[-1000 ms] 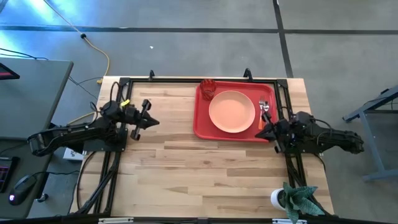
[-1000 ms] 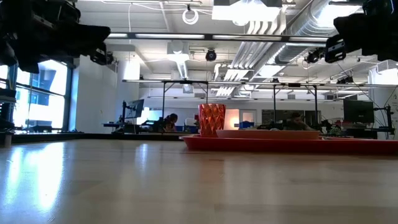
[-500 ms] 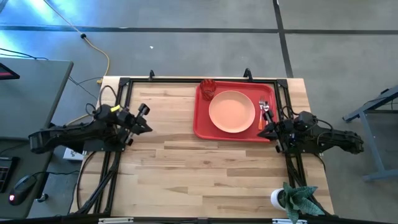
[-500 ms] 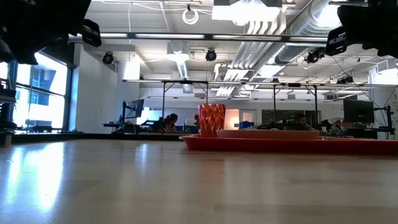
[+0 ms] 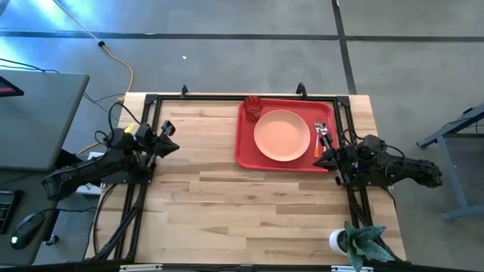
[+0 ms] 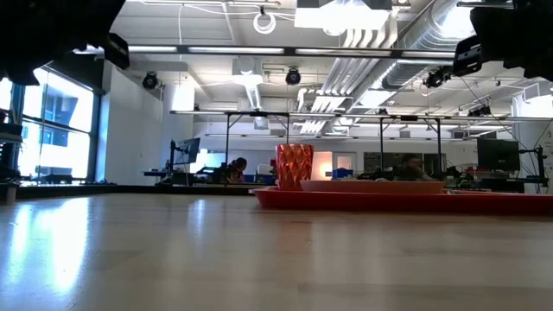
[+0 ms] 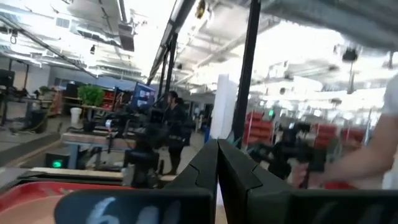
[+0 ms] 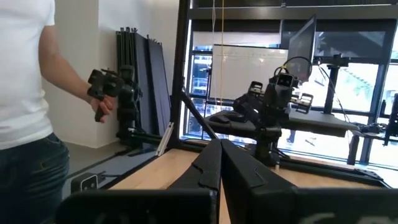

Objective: Pick and place plate/cup/fork/spoon on tray
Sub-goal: Return to Home Position

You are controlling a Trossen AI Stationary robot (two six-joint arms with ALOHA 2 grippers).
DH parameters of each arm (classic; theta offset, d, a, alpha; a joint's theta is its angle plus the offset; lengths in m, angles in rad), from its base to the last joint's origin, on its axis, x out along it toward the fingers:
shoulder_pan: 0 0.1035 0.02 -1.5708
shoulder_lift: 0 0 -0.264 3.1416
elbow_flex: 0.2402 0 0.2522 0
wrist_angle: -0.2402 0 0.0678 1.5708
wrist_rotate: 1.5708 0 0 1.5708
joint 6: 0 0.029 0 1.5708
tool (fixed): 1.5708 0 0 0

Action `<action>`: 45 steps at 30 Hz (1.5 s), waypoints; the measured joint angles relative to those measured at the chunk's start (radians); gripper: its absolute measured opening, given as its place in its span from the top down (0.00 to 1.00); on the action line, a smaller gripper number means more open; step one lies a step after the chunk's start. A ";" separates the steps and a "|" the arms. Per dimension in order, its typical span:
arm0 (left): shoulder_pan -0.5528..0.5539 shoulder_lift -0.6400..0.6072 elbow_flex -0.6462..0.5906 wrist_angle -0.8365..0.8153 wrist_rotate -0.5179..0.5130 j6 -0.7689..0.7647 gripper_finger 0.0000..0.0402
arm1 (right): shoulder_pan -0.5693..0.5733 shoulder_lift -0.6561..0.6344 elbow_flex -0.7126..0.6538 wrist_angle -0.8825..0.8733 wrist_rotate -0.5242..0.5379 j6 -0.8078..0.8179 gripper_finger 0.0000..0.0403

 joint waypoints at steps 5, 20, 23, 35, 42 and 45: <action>-0.176 -0.008 0.000 -0.012 -0.190 -0.024 1.00 | 0.000 0.000 0.000 0.000 0.000 -0.023 1.00; -0.455 -0.033 0.128 -0.427 -0.489 0.183 1.00 | 0.000 0.000 0.006 0.009 -0.048 0.122 1.00; -0.455 -0.076 0.204 -0.660 -0.484 0.240 1.00 | 0.000 0.000 0.007 0.009 -0.031 0.104 1.00; -0.455 -0.216 0.077 -0.697 -0.568 0.322 1.00 | 0.000 0.002 0.007 -0.017 0.177 0.062 1.00; -0.455 -0.209 -0.001 -0.594 -0.572 0.362 1.00 | 0.000 0.002 0.007 -0.022 0.176 0.068 1.00; -0.455 -0.206 -0.001 -0.626 -0.605 0.438 1.00 | 0.000 0.002 0.008 -0.038 0.177 0.074 1.00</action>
